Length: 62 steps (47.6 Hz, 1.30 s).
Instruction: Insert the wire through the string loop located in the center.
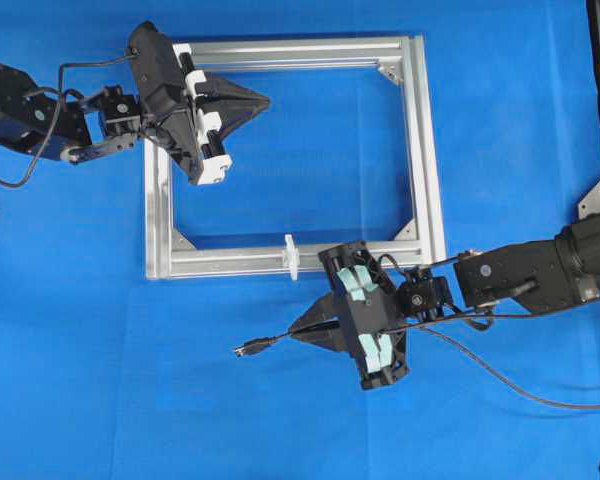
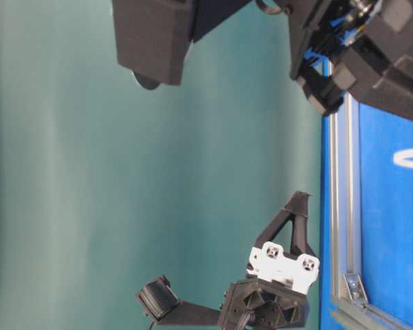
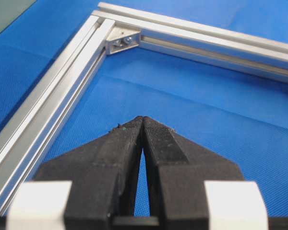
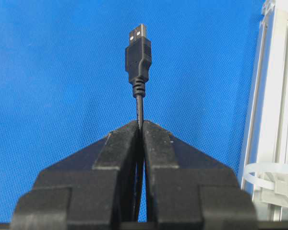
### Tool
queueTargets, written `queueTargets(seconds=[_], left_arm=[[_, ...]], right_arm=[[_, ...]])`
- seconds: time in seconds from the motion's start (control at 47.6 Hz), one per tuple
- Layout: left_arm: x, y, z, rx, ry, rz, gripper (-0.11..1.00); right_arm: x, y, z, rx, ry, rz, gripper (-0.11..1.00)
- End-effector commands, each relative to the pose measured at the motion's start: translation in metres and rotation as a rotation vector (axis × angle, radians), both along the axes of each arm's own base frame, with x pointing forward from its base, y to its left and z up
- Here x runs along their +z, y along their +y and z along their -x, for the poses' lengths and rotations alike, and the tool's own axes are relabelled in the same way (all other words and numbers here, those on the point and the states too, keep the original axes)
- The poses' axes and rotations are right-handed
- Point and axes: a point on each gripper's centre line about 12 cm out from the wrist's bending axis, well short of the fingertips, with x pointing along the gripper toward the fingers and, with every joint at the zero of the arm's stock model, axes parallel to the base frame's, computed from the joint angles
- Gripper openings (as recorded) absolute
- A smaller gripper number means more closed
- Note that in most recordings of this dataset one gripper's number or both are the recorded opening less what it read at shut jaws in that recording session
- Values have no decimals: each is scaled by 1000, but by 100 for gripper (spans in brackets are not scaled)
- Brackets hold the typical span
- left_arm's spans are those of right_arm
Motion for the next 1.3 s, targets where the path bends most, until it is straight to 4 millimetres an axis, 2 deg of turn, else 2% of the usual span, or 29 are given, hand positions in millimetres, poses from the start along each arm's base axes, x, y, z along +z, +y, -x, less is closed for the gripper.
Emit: queueTargets(seconds=[0.0,0.231,0.567,0.735,1.071,1.281], left_arm=[[16,0,-2,-3,-46,-13,0],[16,-1,-2,-5,-48,-12,0],[16,0,-2,-3,-51,-14,0],[17,0,-2,-3,-52,-14,0],[17,0,-2,-3,-53,-14,0],[16,0,-2,-3,-52,-13,0]], right_arm=[[18,2,-2,3,-49,-12,-2],[17,-5,16,-5,-33,-12,-2],[17,-19,65,-11,-5,-7,-2],[15,-24,82,-28,9,-17,-2],[15,-30,84,-53,4,-27,-2],[15,-49,81,-122,2,-32,-2]])
